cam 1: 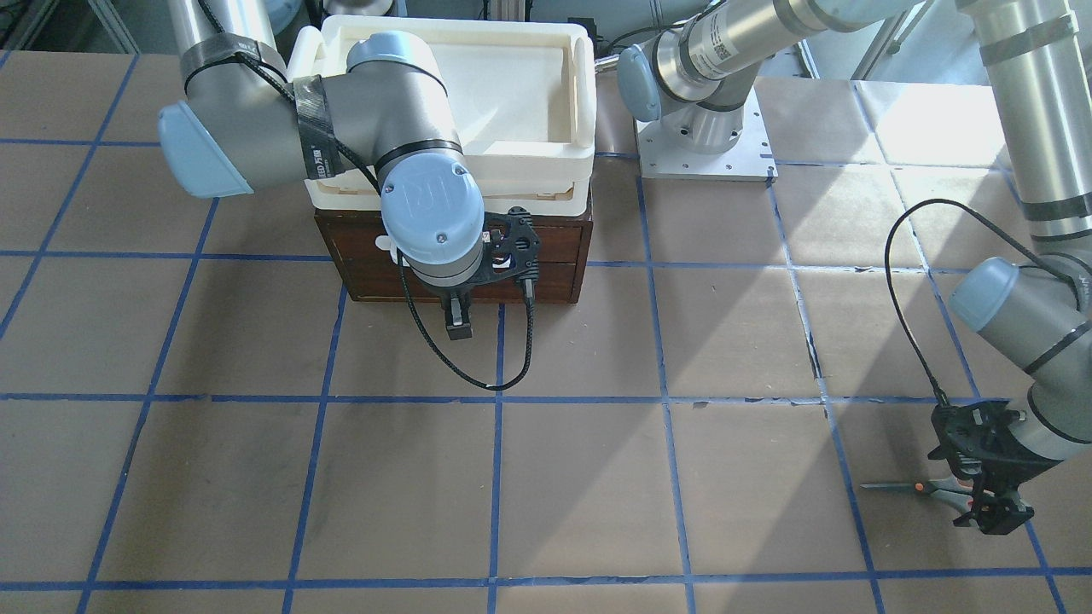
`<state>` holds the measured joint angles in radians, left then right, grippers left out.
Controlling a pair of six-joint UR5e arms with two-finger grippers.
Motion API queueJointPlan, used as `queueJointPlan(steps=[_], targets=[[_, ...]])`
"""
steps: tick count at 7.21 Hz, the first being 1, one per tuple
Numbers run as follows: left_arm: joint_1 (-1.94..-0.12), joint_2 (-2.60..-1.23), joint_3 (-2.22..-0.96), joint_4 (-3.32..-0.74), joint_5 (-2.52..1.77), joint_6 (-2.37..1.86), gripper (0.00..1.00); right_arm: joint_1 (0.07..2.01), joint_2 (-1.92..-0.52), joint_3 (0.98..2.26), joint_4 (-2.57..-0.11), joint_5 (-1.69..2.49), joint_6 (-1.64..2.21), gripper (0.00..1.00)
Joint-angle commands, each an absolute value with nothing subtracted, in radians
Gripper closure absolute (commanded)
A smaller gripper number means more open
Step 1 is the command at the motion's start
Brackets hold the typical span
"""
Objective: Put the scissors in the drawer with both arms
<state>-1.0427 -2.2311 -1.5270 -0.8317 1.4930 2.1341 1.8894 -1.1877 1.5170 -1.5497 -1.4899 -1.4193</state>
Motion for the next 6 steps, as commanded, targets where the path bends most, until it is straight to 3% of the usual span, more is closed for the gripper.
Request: queueJointPlan(steps=[1, 3, 6], targets=[[-1.037, -2.247, -1.522, -0.841, 1.499, 2.125, 0.01, 1.888, -1.183, 1.519, -1.545, -1.493, -1.419, 0.0], [-1.037, -2.25, -1.522, -0.842, 1.497, 2.123, 0.04, 1.888, -1.177, 1.519, -1.545, -1.497, -1.425, 0.0], [-1.037, -2.256, -1.522, -0.842, 1.506, 2.123, 0.28, 1.888, -1.161, 1.52, -1.56, -1.499, -1.43, 0.0]])
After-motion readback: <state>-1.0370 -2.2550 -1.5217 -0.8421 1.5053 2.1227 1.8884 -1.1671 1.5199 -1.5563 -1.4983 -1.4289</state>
